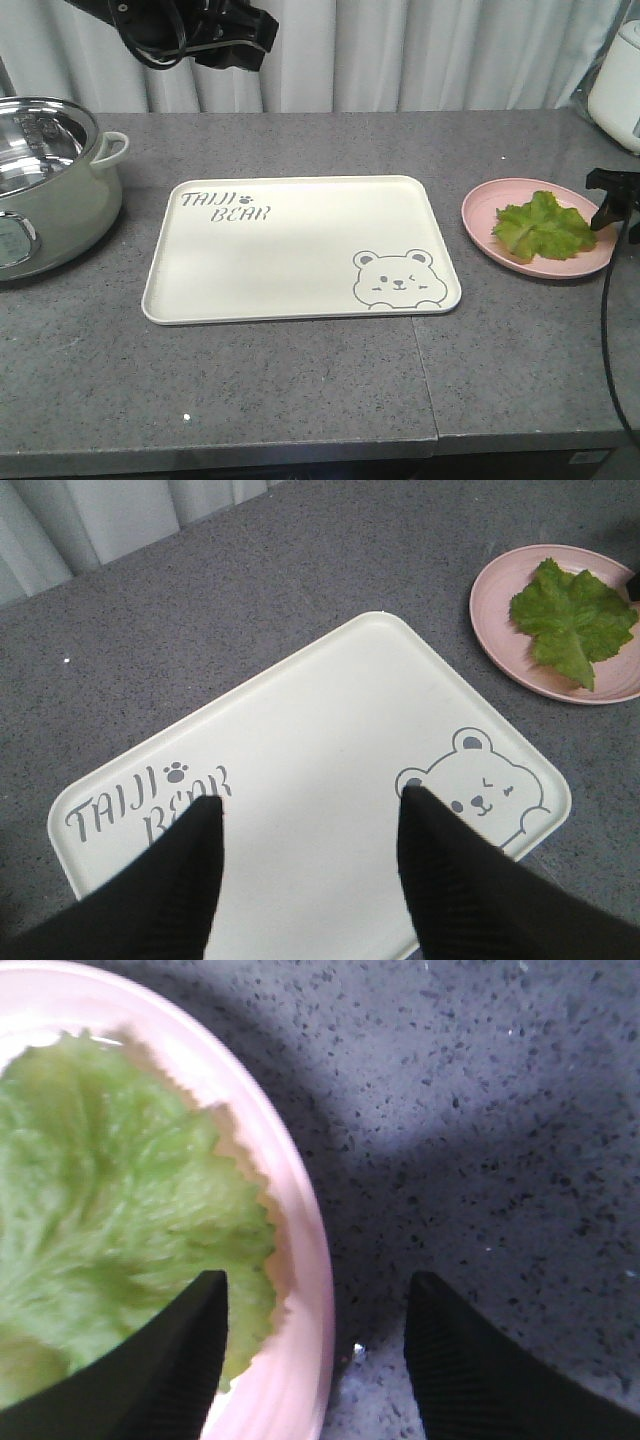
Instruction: Transfer vegetables to tray and serve
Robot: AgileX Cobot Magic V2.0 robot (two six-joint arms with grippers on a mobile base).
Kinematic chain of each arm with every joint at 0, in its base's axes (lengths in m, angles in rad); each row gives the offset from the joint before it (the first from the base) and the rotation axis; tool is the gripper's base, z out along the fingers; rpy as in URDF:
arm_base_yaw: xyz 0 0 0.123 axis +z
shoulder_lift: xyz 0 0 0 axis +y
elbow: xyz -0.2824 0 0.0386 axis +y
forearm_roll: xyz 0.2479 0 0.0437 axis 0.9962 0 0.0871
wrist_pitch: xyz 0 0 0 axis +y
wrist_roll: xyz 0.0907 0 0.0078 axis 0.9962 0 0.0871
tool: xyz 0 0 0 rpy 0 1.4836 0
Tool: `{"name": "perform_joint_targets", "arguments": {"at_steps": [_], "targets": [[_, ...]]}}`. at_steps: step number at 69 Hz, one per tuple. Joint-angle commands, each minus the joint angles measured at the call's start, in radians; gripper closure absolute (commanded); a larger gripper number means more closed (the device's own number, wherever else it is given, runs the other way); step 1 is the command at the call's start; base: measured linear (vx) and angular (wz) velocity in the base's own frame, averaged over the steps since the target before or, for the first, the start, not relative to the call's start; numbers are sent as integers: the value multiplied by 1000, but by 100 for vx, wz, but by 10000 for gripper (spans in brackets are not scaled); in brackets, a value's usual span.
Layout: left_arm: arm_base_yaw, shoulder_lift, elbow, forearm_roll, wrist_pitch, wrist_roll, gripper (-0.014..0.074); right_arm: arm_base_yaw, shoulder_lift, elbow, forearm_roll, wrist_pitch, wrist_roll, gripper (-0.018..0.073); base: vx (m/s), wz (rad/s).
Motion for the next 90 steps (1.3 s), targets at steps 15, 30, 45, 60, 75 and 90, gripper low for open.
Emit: {"name": "perform_joint_targets", "arguments": {"at_steps": [15, 30, 45, 60, 75, 90], "targets": [[-3, -46, -24, 0, -52, -7, 206, -4, -17, -33, 4, -26, 2, 206, 0, 0], [-3, -46, -24, 0, -52, -7, 206, -4, -14, -33, 6, -14, -21, 397, 0, 0], [-3, -46, -24, 0, -52, -7, 206, -4, -14, -33, 27, -15, -35, 570, 0, 0], [-3, -46, -24, 0, -52, -7, 206, -4, -20, -37, 120, -18, -72, 568, 0, 0], [-3, -46, -24, 0, -36, -7, 206, -4, -20, -139, 197, 30, -81, 566, 0, 0], [-3, -46, -24, 3, -29, -7, 206, -4, -20, -298, 300, 99, -97, 564, 0, 0]]}}
